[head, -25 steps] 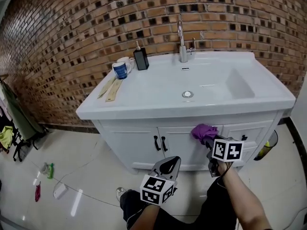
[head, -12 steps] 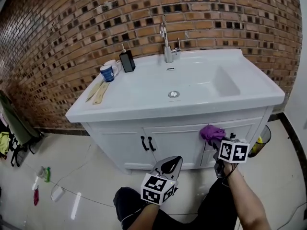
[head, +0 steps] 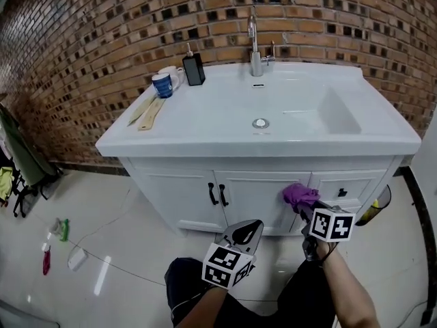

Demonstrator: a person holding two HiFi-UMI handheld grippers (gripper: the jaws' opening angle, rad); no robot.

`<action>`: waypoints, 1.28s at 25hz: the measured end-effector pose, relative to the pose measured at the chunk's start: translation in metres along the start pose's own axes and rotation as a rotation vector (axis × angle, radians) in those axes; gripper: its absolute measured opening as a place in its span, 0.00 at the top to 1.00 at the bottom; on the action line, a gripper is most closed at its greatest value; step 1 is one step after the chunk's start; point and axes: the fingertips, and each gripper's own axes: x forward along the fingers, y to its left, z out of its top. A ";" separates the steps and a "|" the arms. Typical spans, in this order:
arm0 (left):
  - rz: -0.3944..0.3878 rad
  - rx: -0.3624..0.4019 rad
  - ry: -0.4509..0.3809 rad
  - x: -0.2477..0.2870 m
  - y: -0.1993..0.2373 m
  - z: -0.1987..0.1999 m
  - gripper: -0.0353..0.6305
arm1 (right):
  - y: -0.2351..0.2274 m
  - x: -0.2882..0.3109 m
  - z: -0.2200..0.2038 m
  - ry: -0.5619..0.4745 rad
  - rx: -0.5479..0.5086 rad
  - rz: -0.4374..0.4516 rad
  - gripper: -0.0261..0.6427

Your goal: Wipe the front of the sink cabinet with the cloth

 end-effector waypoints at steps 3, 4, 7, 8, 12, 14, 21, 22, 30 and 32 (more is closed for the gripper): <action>0.029 -0.019 0.002 -0.007 0.012 -0.006 0.94 | 0.043 0.017 -0.009 0.031 -0.042 0.080 0.79; 0.039 -0.024 -0.001 -0.010 0.017 -0.006 0.94 | 0.057 0.023 -0.011 0.040 -0.055 0.105 0.79; 0.074 -0.038 -0.018 -0.023 0.034 -0.005 0.94 | 0.104 0.043 -0.009 0.059 -0.096 0.177 0.79; 0.084 -0.045 -0.022 -0.027 0.040 -0.005 0.94 | 0.119 0.050 -0.008 0.064 -0.109 0.200 0.79; 0.132 -0.066 -0.023 -0.040 0.063 -0.011 0.94 | 0.164 0.077 -0.011 0.093 -0.141 0.269 0.79; 0.166 -0.077 -0.014 -0.046 0.076 -0.014 0.94 | 0.178 0.093 -0.014 0.113 -0.152 0.288 0.79; 0.170 -0.065 0.039 -0.051 0.088 -0.031 0.94 | 0.184 0.124 -0.020 0.121 -0.144 0.292 0.79; 0.165 -0.063 0.042 -0.050 0.087 -0.033 0.94 | 0.178 0.123 -0.020 0.116 -0.139 0.286 0.79; 0.084 -0.033 0.061 -0.024 0.060 -0.036 0.94 | 0.108 0.097 -0.018 0.079 -0.091 0.190 0.79; 0.062 -0.026 0.063 -0.017 0.051 -0.036 0.94 | 0.087 0.086 -0.015 0.066 -0.072 0.156 0.79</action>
